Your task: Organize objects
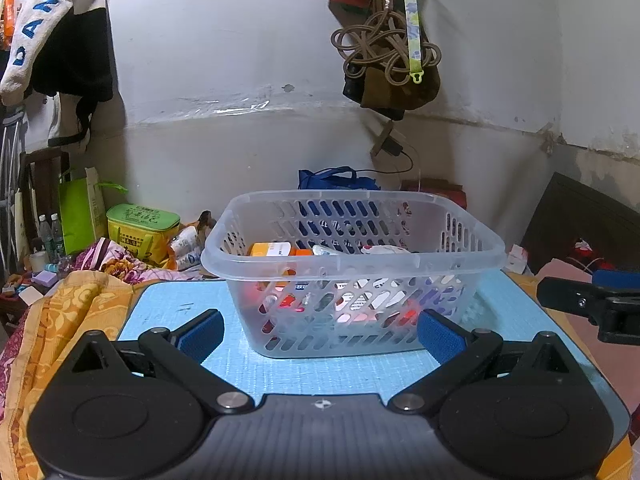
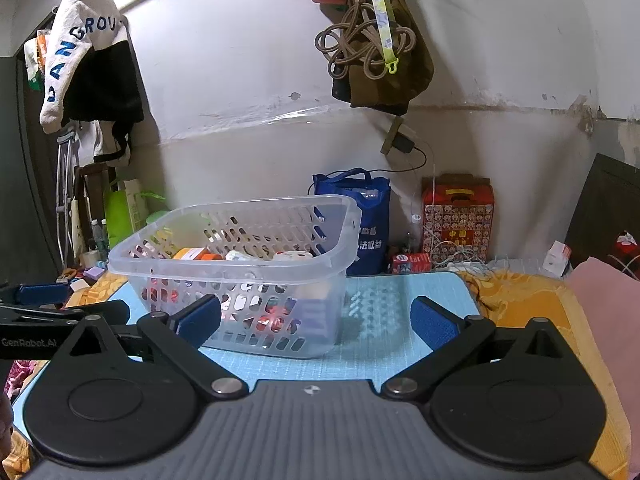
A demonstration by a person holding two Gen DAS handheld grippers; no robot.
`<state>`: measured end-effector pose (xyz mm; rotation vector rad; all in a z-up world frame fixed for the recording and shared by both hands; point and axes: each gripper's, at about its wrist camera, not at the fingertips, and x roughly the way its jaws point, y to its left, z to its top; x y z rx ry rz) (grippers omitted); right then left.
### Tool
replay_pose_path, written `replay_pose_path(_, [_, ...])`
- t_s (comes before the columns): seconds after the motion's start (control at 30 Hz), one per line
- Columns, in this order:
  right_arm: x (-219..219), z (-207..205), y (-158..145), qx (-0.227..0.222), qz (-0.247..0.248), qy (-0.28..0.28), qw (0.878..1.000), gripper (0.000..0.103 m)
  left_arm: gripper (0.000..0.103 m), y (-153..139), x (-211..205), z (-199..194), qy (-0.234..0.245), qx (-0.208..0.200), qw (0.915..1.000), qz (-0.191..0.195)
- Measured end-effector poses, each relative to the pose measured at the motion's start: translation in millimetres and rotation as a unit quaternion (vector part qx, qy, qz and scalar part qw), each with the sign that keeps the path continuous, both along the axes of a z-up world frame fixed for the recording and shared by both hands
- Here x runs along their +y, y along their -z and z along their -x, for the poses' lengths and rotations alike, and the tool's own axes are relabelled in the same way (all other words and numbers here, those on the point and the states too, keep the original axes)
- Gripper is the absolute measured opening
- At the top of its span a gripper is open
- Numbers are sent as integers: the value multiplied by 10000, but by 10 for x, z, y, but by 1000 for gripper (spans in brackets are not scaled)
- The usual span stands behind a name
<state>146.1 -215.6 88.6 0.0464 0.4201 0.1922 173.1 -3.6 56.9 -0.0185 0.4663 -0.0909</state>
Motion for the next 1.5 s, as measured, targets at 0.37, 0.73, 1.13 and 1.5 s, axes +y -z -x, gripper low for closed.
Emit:
replay_pose_path(0.37, [6, 0, 10, 8, 40, -16, 10000, 103, 103, -8, 48, -5, -31, -15, 10000, 47])
replay_pose_path(0.73, [18, 8, 10, 4, 70, -11, 10000, 103, 103, -6, 73, 3, -39, -23, 10000, 78])
replay_pose_path(1.13, [41, 8, 27, 9, 121, -23, 9999, 103, 103, 3, 55, 14, 2, -10, 10000, 61])
replay_pose_path(1.5, [44, 9, 27, 13, 129, -27, 9999, 103, 103, 8, 45, 14, 14, -7, 10000, 68])
